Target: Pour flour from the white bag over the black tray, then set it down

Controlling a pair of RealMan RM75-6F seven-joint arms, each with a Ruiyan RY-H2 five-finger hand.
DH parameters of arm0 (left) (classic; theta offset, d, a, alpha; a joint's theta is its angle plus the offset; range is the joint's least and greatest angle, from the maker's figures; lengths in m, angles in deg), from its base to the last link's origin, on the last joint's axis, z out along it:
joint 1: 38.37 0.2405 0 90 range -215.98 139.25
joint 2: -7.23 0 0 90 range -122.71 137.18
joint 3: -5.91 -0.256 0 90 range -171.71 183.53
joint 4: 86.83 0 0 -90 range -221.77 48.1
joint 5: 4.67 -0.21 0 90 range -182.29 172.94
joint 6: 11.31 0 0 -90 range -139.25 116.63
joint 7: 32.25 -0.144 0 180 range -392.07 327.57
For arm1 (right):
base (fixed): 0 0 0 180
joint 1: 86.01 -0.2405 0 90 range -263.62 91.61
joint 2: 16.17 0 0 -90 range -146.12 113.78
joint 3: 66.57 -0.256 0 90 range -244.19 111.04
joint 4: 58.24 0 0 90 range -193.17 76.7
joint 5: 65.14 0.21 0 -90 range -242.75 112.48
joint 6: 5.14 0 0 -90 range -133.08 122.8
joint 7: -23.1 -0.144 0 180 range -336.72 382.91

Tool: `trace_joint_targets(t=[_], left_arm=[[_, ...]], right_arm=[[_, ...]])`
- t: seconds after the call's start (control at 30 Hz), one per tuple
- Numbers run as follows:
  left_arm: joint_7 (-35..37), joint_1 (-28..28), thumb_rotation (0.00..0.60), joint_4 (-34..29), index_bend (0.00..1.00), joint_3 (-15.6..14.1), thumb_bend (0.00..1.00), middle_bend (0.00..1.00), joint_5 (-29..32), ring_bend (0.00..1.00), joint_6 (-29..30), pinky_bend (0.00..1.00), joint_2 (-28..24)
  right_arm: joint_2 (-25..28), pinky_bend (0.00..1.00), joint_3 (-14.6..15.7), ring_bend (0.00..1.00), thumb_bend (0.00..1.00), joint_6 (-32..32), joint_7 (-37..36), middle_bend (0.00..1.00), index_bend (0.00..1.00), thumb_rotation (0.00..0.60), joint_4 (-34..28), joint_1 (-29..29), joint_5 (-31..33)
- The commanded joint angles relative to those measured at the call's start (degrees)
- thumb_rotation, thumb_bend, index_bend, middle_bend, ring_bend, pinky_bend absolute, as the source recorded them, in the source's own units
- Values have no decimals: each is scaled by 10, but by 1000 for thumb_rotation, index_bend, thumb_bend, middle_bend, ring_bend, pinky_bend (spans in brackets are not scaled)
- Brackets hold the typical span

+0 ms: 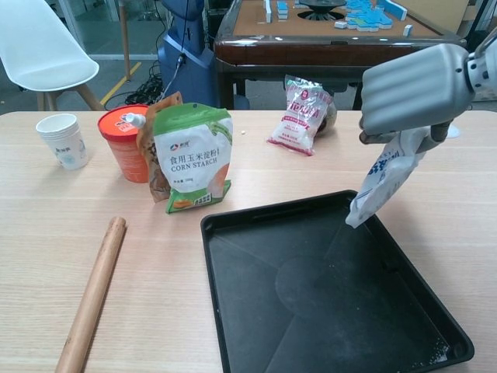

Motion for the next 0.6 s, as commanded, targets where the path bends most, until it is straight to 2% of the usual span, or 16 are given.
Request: trace_joint_targets(t=[0.03, 0.37, 0.6], left_arm=[[3, 1, 600, 3, 0, 0, 246, 0, 1, 84, 1, 57, 0], [11, 3, 600, 11, 0, -1, 246, 0, 2, 83, -1, 57, 5], [12, 1, 600, 12, 0, 1, 246, 0, 3, 83, -3, 57, 4]], right_arm=[[-2, 888, -6, 839, 618, -6, 7, 891, 995, 600, 0, -3, 9], [-18, 889, -5, 841, 616, -35, 27, 892, 996, 600, -3, -5, 27], [-9, 889, -15, 841, 617, -7, 28, 892, 996, 600, -4, 10, 46]])
